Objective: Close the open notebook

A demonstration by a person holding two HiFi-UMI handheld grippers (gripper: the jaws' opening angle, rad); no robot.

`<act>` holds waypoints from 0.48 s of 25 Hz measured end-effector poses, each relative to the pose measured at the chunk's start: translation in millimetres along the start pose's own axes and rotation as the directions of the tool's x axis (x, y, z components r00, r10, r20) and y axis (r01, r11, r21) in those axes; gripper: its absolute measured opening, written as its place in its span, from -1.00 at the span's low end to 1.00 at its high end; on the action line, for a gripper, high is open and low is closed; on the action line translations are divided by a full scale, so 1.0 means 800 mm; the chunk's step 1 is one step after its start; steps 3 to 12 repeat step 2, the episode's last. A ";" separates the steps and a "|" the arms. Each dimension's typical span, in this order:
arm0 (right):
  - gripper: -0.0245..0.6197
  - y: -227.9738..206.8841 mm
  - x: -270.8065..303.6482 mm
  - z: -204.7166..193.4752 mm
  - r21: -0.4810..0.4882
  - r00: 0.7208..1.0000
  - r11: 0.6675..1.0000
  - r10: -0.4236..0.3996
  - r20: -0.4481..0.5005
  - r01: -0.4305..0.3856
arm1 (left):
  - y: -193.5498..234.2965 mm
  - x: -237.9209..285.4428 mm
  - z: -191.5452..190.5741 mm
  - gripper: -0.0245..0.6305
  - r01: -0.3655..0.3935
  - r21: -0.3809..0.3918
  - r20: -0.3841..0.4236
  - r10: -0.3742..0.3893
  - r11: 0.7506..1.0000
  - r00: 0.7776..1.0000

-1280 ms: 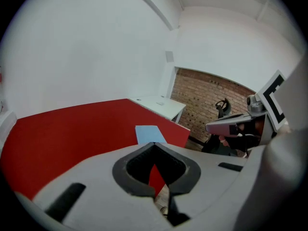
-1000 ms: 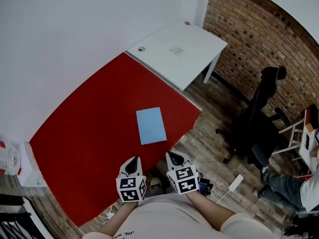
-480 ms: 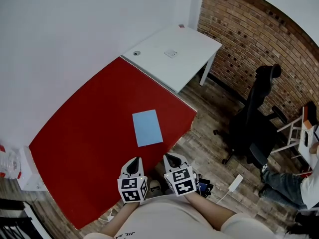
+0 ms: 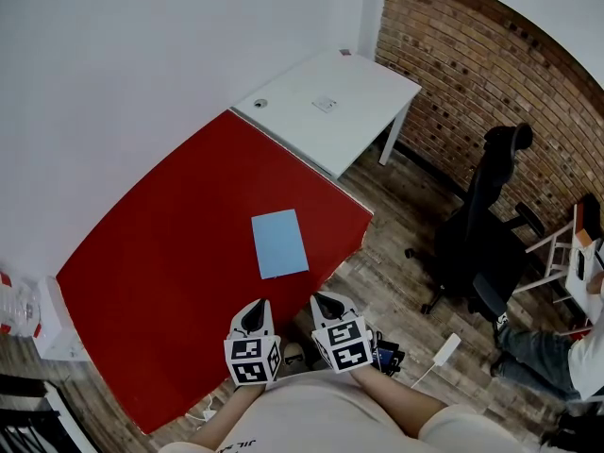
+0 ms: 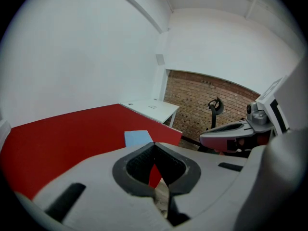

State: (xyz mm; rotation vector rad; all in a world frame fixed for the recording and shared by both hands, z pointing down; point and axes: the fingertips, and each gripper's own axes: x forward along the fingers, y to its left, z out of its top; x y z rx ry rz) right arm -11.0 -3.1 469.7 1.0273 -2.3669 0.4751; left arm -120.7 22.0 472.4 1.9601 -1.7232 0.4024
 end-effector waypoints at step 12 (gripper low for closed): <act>-0.91 -0.001 -0.002 -0.002 -0.001 1.000 1.000 0.004 0.002 -0.004 | -0.003 0.000 -0.002 -0.94 -0.001 0.000 -0.001 0.001 1.000 1.000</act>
